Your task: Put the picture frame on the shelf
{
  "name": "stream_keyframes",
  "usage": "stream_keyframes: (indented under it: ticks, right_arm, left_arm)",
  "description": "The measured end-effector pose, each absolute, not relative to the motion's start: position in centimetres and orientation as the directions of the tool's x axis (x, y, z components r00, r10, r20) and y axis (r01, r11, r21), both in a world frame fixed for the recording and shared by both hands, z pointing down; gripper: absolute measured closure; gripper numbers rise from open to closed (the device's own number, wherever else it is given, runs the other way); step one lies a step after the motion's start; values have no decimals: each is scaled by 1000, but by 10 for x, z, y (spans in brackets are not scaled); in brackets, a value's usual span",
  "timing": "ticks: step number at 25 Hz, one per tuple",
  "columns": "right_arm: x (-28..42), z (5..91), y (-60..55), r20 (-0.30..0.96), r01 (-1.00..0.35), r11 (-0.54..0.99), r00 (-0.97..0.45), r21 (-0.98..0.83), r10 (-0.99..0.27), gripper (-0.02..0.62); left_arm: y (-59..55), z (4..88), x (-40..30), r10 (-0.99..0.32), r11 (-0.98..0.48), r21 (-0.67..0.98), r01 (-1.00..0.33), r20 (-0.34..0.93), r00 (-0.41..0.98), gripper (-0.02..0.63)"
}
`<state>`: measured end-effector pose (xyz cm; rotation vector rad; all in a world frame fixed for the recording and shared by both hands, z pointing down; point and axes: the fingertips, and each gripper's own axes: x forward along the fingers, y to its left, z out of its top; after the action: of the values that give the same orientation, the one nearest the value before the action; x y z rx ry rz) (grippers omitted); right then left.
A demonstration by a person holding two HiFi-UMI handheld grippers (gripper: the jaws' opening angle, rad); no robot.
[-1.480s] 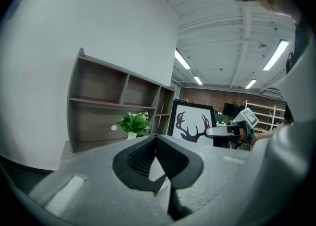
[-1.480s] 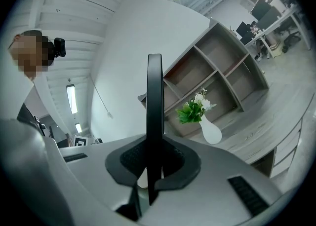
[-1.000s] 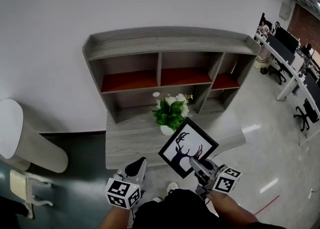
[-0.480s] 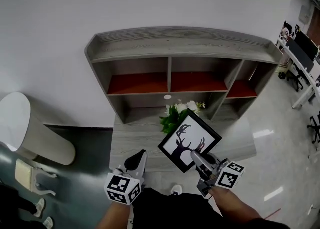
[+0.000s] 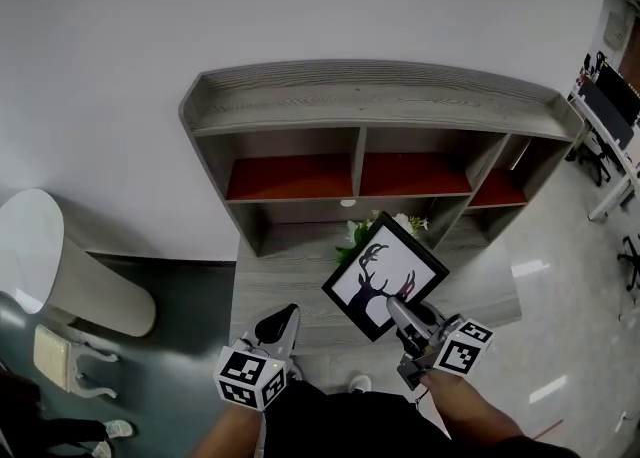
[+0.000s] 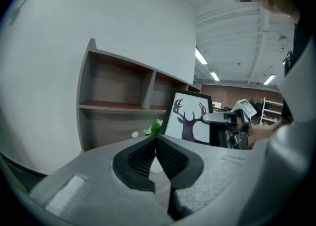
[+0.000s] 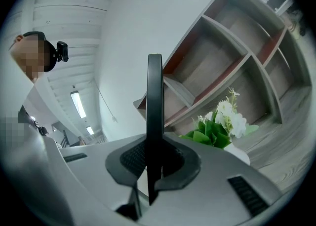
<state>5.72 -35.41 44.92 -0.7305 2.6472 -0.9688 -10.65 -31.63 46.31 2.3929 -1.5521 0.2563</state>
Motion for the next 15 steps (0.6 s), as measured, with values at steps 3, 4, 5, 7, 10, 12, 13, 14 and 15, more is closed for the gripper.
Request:
stream_keyframes:
  ticks: [3,4,5,7,10,12,13,14,15]
  right_arm:
    - [41,441,-362,-42,-397,654,-835,-644,-548,554]
    - [35,438,-366,-40,-409,655,-830,-636,-557,554]
    - [29,436,-371,-35,-425,654,-822,-626,-568,554]
    - [18,432,-383,-25,-463,647,-801,-606,-598,554]
    - [3,424,-406,-12,-526,628,-761,-573,-648,554]
    - [-6,419,-422,3,-565,612,-736,-553,-677,554]
    - [-11,416,-429,11,-583,604,-725,-543,-689,554]
    - [-16,412,-436,16,-598,599,-715,-533,-699,554]
    - [-21,408,-442,17,-610,595,-706,-523,-708,554]
  left_arm:
    - [-330,456,-121,-855,-412,125,-902,288,431,597]
    - [-335,454,-126,-854,-419,124,-899,284,437,597]
    - [-340,452,-132,-852,-426,125,-896,279,443,597]
    - [-347,450,-143,-848,-440,123,-890,270,456,597]
    - [-359,449,-161,-842,-459,111,-881,260,472,597]
    - [-366,452,-173,-837,-468,115,-876,262,481,597]
    - [-369,453,-178,-833,-473,119,-873,261,488,597]
    - [-371,453,-183,-829,-481,122,-868,259,496,597]
    - [-373,452,-187,-826,-489,124,-864,254,504,597]
